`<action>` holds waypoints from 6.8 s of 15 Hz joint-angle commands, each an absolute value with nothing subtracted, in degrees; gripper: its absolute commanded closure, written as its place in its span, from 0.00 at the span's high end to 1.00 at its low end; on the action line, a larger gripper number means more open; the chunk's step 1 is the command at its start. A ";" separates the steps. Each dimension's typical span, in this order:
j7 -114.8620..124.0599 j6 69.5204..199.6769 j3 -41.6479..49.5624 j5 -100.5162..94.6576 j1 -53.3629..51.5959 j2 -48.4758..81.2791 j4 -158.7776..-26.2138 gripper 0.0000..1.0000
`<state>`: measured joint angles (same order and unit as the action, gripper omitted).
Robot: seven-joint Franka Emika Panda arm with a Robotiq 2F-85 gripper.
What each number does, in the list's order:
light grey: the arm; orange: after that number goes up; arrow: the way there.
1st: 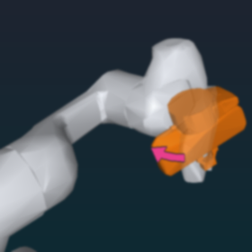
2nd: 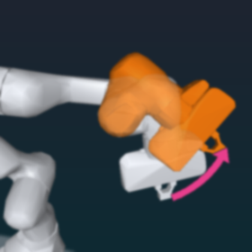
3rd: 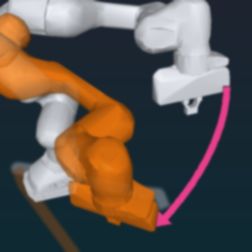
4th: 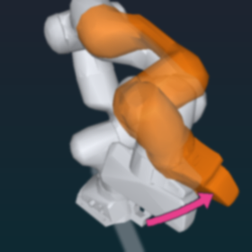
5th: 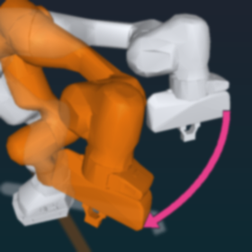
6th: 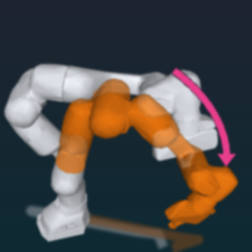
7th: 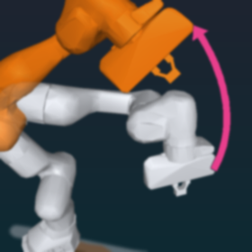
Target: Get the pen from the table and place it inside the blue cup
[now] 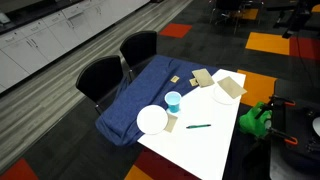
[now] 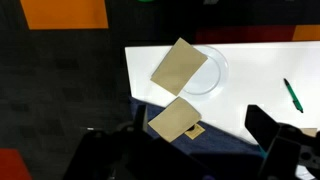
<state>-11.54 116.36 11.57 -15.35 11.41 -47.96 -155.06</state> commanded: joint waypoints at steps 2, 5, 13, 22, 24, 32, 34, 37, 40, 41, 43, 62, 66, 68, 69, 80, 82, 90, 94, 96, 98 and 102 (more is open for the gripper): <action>-11.49 116.17 11.60 -15.36 11.31 -47.96 -154.93 1.00; -11.49 116.17 11.60 -15.36 11.30 -47.96 -154.93 1.00; -10.84 118.53 8.88 -13.95 6.85 -45.18 -156.61 1.00; -11.86 128.04 4.96 -8.91 -2.44 -37.27 -159.60 1.00; -12.52 130.21 4.17 -7.45 -4.52 -34.29 -159.60 1.00; -11.27 138.98 -1.79 -5.53 -9.39 -19.37 -157.31 1.00; -10.30 141.89 -3.61 -5.77 -9.79 -15.32 -156.50 1.00; -9.27 147.18 -5.55 -6.22 -9.77 -9.83 -155.53 1.00; -10.57 152.71 -6.20 -4.97 -9.94 -4.22 -154.34 1.00; -11.42 154.76 -6.15 -4.07 -10.04 -2.33 -153.92 1.00; -12.85 159.56 -6.40 -2.13 -10.08 1.55 -153.18 1.00; -15.13 172.77 -6.44 -11.56 -9.42 29.41 -136.17 1.00; -14.56 172.02 -4.83 -12.57 -10.57 32.49 -133.07 0.84; -14.23 171.82 -3.87 -12.73 -11.42 33.97 -131.75 0.84; -14.17 171.81 -3.55 -12.74 -11.74 34.70 -131.15 0.84; -14.04 171.49 -2.79 -12.42 -12.33 39.24 -127.23 0.69; -14.10 171.43 -2.84 -12.38 -12.18 39.63 -126.96 0.53; -14.32 170.89 -3.03 -12.29 -11.74 40.41 -126.39 0.00; -13.44 171.13 -2.80 -12.01 -12.01 36.99 -129.07 0.03; -12.08 170.99 -2.58 -11.55 -11.90 34.50 -130.47 0.03; -10.77 171.18 -2.13 -11.46 -11.77 31.65 -131.87 0.03; -8.27 169.95 -0.17 -11.72 -12.25 24.37 -135.01 0.03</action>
